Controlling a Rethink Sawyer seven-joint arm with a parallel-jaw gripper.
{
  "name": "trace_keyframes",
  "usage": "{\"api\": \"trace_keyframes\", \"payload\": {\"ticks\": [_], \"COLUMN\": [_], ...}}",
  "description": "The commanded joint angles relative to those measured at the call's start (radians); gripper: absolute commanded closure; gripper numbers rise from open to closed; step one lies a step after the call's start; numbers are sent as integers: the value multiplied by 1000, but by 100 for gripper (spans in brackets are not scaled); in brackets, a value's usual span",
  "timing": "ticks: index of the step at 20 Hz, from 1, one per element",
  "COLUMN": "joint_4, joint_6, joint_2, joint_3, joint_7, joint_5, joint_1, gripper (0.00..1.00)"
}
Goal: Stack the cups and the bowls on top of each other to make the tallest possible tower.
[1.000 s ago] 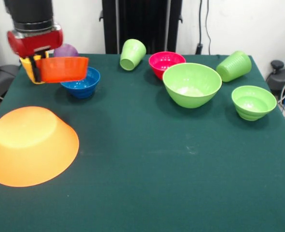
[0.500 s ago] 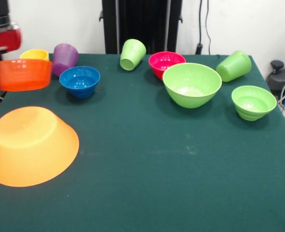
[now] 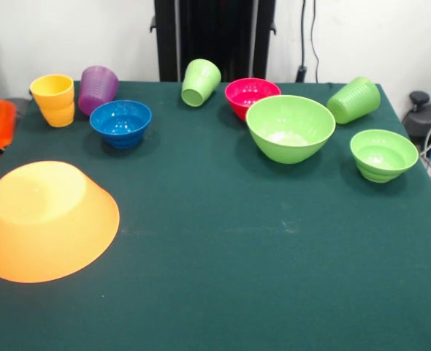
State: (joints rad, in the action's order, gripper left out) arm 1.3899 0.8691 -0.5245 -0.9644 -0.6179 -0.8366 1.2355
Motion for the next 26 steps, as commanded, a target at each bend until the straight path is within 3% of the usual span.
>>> {"api": "trace_keyframes", "payload": {"ticks": [1, 8, 21, 26], "joint_4": [-198, -263, -257, -234], "joint_6": [64, 22, -56, -59], "joint_2": [109, 156, 215, 240], "joint_3": [-3, 8, 59, 67], "joint_7": [380, 467, 388, 375], "joint_5": [-22, -47, -83, -69], "joint_1": [-57, -66, -92, -82], "gripper": [100, 100, 100, 100]}}
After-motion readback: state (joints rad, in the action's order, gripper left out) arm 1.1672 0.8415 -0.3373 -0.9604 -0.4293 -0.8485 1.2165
